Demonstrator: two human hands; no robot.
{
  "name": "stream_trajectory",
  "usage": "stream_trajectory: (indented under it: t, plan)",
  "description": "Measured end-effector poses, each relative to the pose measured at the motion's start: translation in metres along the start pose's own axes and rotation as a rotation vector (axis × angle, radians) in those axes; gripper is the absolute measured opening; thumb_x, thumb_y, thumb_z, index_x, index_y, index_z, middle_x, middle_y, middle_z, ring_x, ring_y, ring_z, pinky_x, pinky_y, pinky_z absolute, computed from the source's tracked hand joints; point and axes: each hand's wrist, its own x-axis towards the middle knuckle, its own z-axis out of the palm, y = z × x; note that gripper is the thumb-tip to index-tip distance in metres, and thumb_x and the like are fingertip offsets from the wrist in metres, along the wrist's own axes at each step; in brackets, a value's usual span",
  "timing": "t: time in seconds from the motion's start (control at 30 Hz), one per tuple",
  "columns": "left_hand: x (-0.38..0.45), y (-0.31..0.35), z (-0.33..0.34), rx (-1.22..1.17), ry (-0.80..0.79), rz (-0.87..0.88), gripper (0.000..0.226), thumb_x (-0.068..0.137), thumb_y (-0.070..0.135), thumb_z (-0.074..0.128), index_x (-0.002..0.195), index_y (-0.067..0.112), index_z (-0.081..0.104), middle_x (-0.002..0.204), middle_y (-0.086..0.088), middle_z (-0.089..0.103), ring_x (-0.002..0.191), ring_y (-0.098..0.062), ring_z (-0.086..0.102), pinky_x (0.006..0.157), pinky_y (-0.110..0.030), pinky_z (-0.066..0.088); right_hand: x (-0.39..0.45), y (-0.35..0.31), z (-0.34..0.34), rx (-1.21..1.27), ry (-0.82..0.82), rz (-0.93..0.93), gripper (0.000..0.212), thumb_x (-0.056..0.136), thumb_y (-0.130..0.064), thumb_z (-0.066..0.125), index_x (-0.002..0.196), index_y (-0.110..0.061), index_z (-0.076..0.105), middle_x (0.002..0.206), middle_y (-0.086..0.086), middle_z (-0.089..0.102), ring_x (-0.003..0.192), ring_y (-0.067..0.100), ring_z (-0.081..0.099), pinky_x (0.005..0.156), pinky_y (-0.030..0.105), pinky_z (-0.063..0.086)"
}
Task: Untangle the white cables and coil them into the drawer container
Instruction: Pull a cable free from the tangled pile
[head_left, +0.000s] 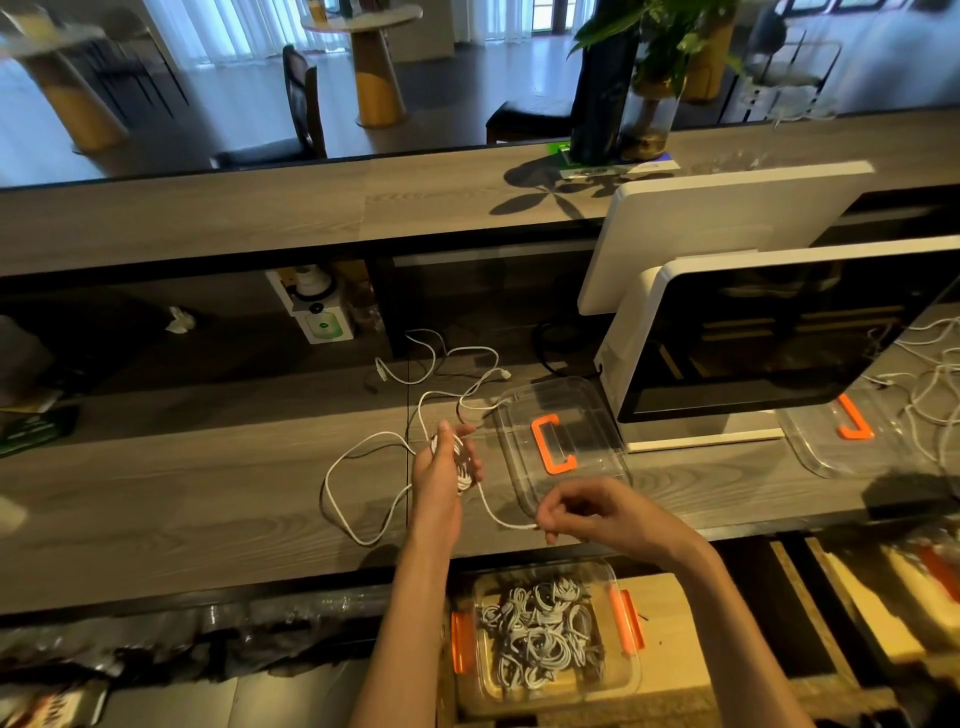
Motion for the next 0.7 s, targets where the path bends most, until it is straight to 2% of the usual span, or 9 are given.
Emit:
stream_trajectory:
  t: [0.1, 0.17, 0.23, 0.3, 0.37, 0.47, 0.57, 0.63, 0.7]
  plan:
    - [-0.006, -0.002, 0.004, 0.232, -0.122, -0.042, 0.045, 0.105, 0.045, 0.044, 0.104, 0.008, 0.070, 0.077, -0.003, 0.061, 0.063, -0.012, 0.058, 0.058, -0.025, 0.049, 0.006, -0.011, 0.001, 0.101, 0.153, -0.061, 0.014, 0.100, -0.025, 0.065, 0.108, -0.017, 0.073, 0.098, 0.004, 0.072, 0.090, 0.017, 0.067, 0.076, 0.024, 0.052]
    - [-0.013, -0.003, 0.009, 0.363, -0.211, -0.112, 0.054, 0.102, 0.055, 0.042, 0.106, 0.011, 0.072, 0.082, -0.003, 0.071, 0.072, -0.014, 0.066, 0.067, -0.028, 0.053, 0.012, -0.016, 0.002, 0.121, 0.259, -0.084, 0.014, 0.098, -0.027, 0.066, 0.107, -0.020, 0.075, 0.099, 0.003, 0.073, 0.096, 0.024, 0.069, 0.083, 0.037, 0.057]
    - [-0.016, -0.007, 0.015, 0.442, -0.293, -0.182, 0.064, 0.098, 0.068, 0.037, 0.109, 0.016, 0.074, 0.094, -0.005, 0.077, 0.084, -0.017, 0.071, 0.076, -0.032, 0.054, 0.021, -0.019, 0.004, 0.096, 0.348, -0.099, 0.014, 0.097, -0.029, 0.068, 0.104, -0.020, 0.076, 0.098, 0.002, 0.074, 0.095, 0.023, 0.070, 0.084, 0.040, 0.058]
    - [-0.018, -0.011, 0.021, 0.411, -0.402, -0.234, 0.081, 0.092, 0.080, 0.028, 0.112, 0.016, 0.075, 0.099, -0.009, 0.074, 0.083, -0.019, 0.065, 0.071, -0.032, 0.048, 0.030, -0.019, 0.005, 0.056, 0.442, -0.090, 0.013, 0.096, -0.029, 0.070, 0.102, -0.020, 0.077, 0.094, -0.001, 0.075, 0.091, 0.016, 0.072, 0.082, 0.037, 0.060]
    - [-0.021, -0.013, 0.025, 0.300, -0.492, -0.281, 0.093, 0.088, 0.085, 0.022, 0.114, 0.012, 0.073, 0.094, -0.012, 0.069, 0.073, -0.019, 0.057, 0.057, -0.027, 0.041, 0.037, -0.020, 0.003, -0.020, 0.517, -0.079, 0.012, 0.094, -0.031, 0.072, 0.101, -0.022, 0.077, 0.094, -0.006, 0.076, 0.090, 0.008, 0.071, 0.083, 0.034, 0.060]
    - [-0.027, -0.010, 0.027, 0.250, -0.574, -0.262, 0.090, 0.089, 0.085, 0.023, 0.112, 0.011, 0.069, 0.082, -0.012, 0.063, 0.062, -0.016, 0.050, 0.044, -0.021, 0.032, 0.047, -0.021, -0.003, -0.120, 0.500, -0.076, 0.014, 0.091, -0.035, 0.074, 0.100, -0.026, 0.078, 0.097, -0.012, 0.074, 0.096, 0.002, 0.068, 0.087, 0.028, 0.057]
    - [-0.029, -0.009, 0.027, 0.298, -0.635, -0.183, 0.070, 0.095, 0.077, 0.031, 0.098, 0.023, 0.075, 0.081, -0.018, 0.055, 0.059, -0.017, 0.046, 0.046, -0.024, 0.028, 0.053, -0.018, -0.009, -0.272, 0.437, -0.013, 0.012, 0.091, -0.034, 0.075, 0.101, -0.027, 0.079, 0.103, -0.006, 0.072, 0.097, 0.010, 0.065, 0.088, 0.037, 0.057]
    - [-0.029, -0.009, 0.024, 0.316, -0.625, -0.179, 0.070, 0.101, 0.067, 0.031, 0.087, 0.014, 0.074, 0.074, -0.016, 0.052, 0.055, -0.016, 0.042, 0.048, -0.027, 0.023, 0.052, -0.014, -0.013, -0.289, 0.383, 0.023, 0.011, 0.093, -0.031, 0.074, 0.102, -0.029, 0.079, 0.105, -0.006, 0.073, 0.098, 0.015, 0.067, 0.087, 0.040, 0.057]
    - [-0.026, -0.009, 0.023, 0.306, -0.580, -0.166, 0.061, 0.104, 0.053, 0.033, 0.087, 0.007, 0.069, 0.066, -0.013, 0.053, 0.050, -0.016, 0.041, 0.048, -0.029, 0.019, 0.048, -0.012, -0.018, -0.272, 0.334, 0.041, 0.013, 0.096, -0.027, 0.071, 0.106, -0.031, 0.079, 0.105, -0.010, 0.073, 0.097, 0.011, 0.067, 0.086, 0.034, 0.058]
